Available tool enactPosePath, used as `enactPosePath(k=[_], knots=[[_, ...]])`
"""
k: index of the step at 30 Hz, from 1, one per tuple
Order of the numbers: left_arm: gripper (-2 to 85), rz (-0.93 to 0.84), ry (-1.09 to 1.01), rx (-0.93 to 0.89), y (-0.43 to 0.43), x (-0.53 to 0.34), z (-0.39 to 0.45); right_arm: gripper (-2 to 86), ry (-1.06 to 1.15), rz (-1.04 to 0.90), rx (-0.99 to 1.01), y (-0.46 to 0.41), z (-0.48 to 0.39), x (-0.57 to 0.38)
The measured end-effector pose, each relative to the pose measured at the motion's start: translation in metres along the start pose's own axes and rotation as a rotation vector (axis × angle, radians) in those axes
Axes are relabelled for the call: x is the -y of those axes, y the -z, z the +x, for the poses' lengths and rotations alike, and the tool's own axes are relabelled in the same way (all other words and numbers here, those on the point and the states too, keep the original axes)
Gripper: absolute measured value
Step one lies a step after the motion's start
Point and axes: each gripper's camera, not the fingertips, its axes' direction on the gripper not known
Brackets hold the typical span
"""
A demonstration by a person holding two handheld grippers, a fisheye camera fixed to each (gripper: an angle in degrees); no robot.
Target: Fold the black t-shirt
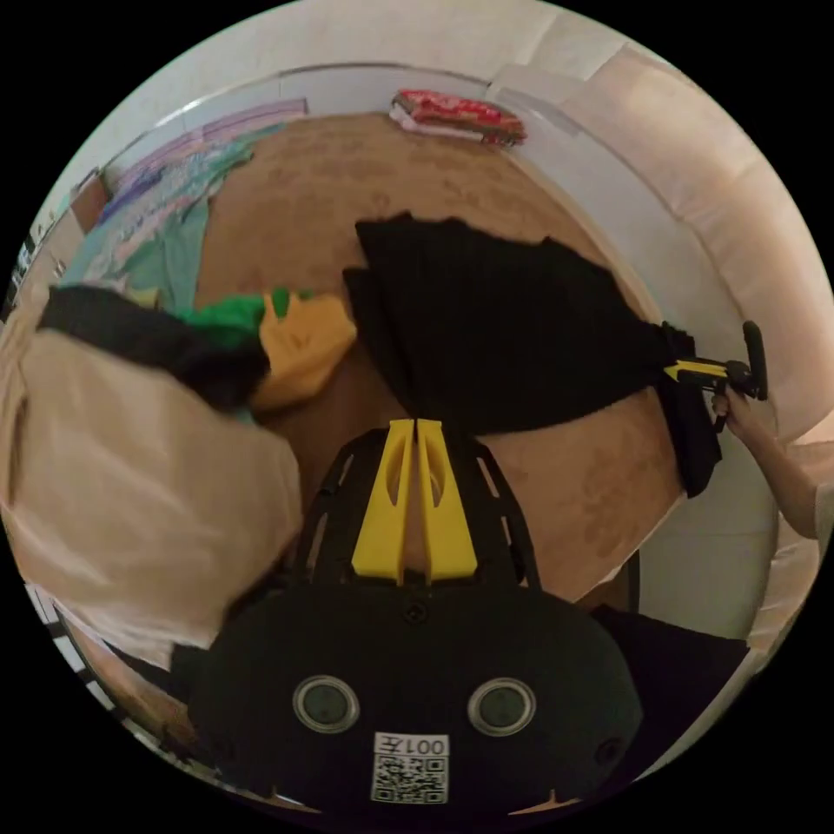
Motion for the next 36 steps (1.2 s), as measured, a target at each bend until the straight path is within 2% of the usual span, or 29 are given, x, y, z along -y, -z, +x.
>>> enactPosePath(k=[7, 10, 14, 17, 19, 22, 25, 27, 29, 34, 36], knots=[[-0.8, -0.037, 0.149, -0.082, -0.024, -0.043, 0.008, 1.7, -0.005, -0.067, 0.037, -0.021, -0.026, -0.025], [-0.2, -0.086, 0.189, -0.006, -0.026, -0.042, 0.008, 3.2, 0.013, -0.144, 0.010, -0.023, -0.033, -0.024], [2.7, 0.022, 0.096, -0.012, -0.011, -0.024, 0.026, 7.4, -0.034, -0.031, -0.032, 0.005, -0.038, -0.014], [6.4, 0.010, 0.015, -0.049, -0.025, -0.002, 0.037, 10.2, -0.055, 0.042, 0.061, 0.001, -0.037, 0.001], [8.3, -0.026, 0.000, -0.061, -0.041, 0.010, 0.040, 11.2, -0.056, -0.006, 0.107, -0.018, -0.037, 0.011], [9.6, -0.098, 0.027, -0.054, -0.066, 0.023, 0.040, 10.5, -0.080, -0.078, 0.002, -0.047, -0.041, 0.018], [7.9, -0.146, 0.081, -0.027, -0.082, 0.027, 0.038, 6.9, -0.137, -0.071, 0.037, -0.059, -0.044, 0.016], [3.8, -0.130, 0.093, -0.043, -0.086, 0.028, 0.039, 4.1, -0.129, -0.049, 0.028, -0.064, -0.052, 0.015], [0.0, -0.098, 0.079, -0.079, -0.085, 0.031, 0.041, 3.3, -0.108, -0.036, 0.014, -0.063, -0.058, 0.018], [-0.9, 0.080, 0.082, -0.101, -0.051, 0.030, 0.042, 2.2, -0.022, 0.098, -0.031, -0.030, -0.077, 0.020], [-0.9, 0.077, 0.102, -0.115, -0.049, 0.027, 0.041, 2.0, -0.040, 0.082, -0.020, -0.029, -0.079, 0.015]])
